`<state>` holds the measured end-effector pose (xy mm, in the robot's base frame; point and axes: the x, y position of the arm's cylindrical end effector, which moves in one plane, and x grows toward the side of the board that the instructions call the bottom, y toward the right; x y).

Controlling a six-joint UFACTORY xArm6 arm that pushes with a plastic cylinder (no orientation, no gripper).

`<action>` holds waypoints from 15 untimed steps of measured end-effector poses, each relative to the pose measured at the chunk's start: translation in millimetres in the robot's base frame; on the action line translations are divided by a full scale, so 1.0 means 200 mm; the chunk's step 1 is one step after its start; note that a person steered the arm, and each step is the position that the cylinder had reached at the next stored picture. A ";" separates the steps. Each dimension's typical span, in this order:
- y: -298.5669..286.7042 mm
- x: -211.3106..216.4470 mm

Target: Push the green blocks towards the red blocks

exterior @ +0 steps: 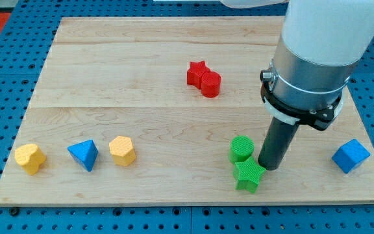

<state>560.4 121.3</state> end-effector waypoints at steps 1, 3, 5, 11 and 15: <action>0.15 0.12; -0.20 0.23; -0.19 0.00; -0.29 -0.08; -0.33 -0.28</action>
<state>504.7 54.8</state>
